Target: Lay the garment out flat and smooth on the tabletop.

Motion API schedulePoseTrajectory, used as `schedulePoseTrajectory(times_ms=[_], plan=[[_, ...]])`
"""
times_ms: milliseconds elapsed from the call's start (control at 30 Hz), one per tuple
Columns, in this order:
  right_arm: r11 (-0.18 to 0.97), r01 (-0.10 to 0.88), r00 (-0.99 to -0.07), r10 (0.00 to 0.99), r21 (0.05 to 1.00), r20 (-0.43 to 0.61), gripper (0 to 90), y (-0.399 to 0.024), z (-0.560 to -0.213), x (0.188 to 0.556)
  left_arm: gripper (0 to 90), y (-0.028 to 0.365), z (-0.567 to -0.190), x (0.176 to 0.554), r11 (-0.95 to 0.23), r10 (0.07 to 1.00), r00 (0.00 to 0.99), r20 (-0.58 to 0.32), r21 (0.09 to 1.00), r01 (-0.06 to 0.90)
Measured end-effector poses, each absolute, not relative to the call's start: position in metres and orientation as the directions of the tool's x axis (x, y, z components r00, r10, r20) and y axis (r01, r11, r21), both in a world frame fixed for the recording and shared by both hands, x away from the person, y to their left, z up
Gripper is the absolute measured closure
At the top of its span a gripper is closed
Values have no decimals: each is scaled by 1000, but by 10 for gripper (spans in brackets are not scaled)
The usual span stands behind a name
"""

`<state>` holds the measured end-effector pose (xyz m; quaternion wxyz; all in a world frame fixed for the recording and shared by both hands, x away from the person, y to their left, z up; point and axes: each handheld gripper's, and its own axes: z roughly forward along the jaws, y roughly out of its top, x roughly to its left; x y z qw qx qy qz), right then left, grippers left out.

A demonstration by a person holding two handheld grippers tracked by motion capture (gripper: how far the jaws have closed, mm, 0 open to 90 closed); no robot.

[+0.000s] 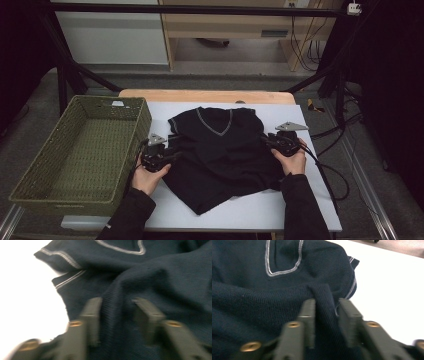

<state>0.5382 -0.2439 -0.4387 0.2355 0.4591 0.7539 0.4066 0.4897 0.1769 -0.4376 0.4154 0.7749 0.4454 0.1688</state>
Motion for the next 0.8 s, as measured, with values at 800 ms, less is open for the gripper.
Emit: schedulePoseTrajectory(times_ms=[800], plan=[[303,523,-562,825,797,55,221,-250,-444,434,58,167,-407,412,-291,776,628,-54,853,433]])
